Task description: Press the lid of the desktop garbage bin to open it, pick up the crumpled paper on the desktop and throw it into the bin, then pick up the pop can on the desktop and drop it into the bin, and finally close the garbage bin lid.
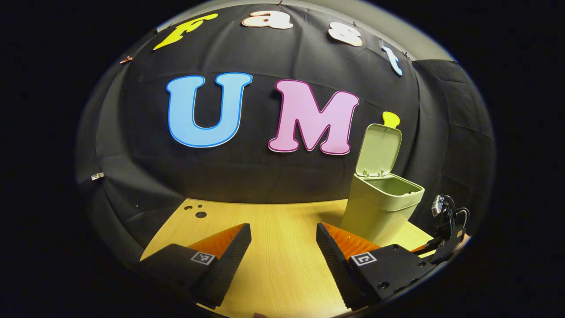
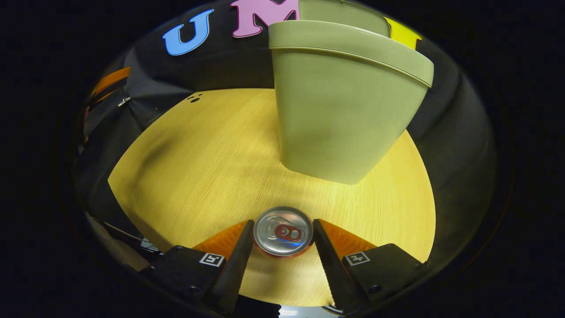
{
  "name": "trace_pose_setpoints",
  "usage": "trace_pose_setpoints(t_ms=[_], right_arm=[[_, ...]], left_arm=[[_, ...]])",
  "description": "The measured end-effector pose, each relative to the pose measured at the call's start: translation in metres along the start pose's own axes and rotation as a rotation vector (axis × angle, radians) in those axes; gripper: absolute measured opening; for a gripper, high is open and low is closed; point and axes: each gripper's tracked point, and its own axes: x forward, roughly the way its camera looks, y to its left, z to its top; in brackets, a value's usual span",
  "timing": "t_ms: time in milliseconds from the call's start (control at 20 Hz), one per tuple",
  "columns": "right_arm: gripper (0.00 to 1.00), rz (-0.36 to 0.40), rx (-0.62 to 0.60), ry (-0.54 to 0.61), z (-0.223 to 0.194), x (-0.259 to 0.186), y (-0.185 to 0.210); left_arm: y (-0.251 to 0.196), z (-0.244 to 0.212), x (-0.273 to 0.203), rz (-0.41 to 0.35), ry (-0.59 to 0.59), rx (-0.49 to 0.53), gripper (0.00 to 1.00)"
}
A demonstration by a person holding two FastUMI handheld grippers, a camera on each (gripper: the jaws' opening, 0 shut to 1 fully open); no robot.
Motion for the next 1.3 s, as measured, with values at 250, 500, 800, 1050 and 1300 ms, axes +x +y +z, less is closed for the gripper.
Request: trace_pose_setpoints(t_ms=[250, 500, 800, 1050, 1300], right_arm=[[0.83, 0.027, 0.040, -0.051, 0.025, -0.030, 0.002], [0.83, 0.066, 0.063, -0.180, 0.078, -0.080, 0.004], [0.82, 0.103, 0.052, -0.344, 0.160, -0.140, 0.003], [0.82, 0.126, 0.065, -0.489, 0.242, -0.172, -0.007], [0.82, 0.067, 0.086, -0.573, 0.294, -0.169, -0.037]], left_arm=[[-0.001, 0.000, -0.001, 0.001, 0.000, -0.006, 0.96], [-0.004, -0.001, -0.001, -0.001, -0.001, -0.016, 0.96], [-0.006, 0.000, 0.002, 0.000, -0.007, -0.020, 0.96], [-0.008, 0.001, 0.002, -0.004, -0.010, -0.019, 0.96], [-0.008, 0.000, 0.000, 0.000, -0.010, -0.020, 0.96]])
